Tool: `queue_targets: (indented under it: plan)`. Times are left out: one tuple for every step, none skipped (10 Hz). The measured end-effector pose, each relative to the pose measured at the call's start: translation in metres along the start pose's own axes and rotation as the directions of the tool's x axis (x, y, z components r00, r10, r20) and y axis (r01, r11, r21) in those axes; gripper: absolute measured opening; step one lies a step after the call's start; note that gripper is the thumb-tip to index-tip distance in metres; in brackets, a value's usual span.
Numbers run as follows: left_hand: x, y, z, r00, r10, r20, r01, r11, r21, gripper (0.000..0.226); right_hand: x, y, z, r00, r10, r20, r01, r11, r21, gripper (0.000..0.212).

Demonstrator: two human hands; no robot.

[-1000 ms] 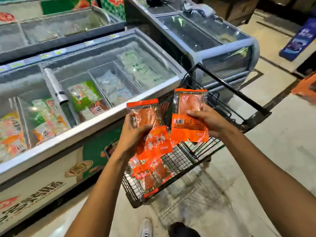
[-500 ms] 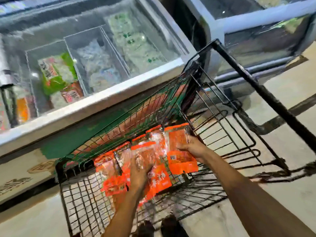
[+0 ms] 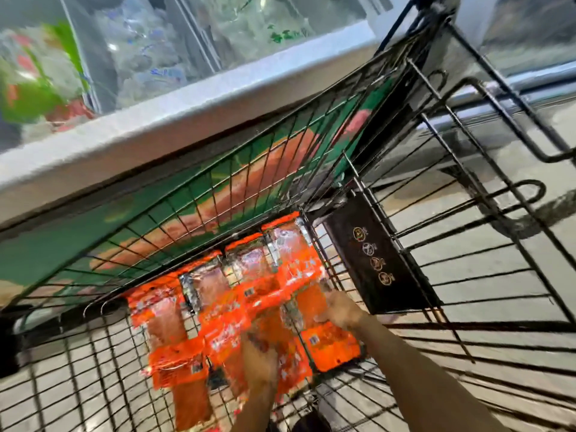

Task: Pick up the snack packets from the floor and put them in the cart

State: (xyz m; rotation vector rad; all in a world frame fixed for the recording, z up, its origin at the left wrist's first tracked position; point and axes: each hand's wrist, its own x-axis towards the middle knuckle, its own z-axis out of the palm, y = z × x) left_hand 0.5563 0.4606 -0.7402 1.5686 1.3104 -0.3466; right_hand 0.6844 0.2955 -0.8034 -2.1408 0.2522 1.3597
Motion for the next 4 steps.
queue_targets:
  plan:
    - [-0.011,0.014,-0.014,0.990,0.112,-0.090,-0.104,0.990,0.096,0.046,0.009,0.002,0.008,0.999,-0.009,-0.032,0.007,0.998,-0.065,0.030]
    - [-0.023,0.048,-0.041,0.943,0.333,-0.015,-0.321,0.918,0.233,0.053,-0.040,-0.036,-0.011,0.987,0.034,-0.154,-0.057,0.988,-0.145,0.031]
    - [-0.041,0.093,-0.063,0.863,0.504,0.038,-0.491,0.817,0.302,0.057,-0.075,-0.065,-0.032,0.971,0.031,-0.237,-0.054,0.994,-0.091,0.042]
    - [-0.094,0.174,-0.113,0.652,0.754,0.084,-0.709,0.567,0.420,0.058,-0.149,-0.109,-0.067,0.928,-0.066,-0.366,0.076,0.997,0.011,0.039]
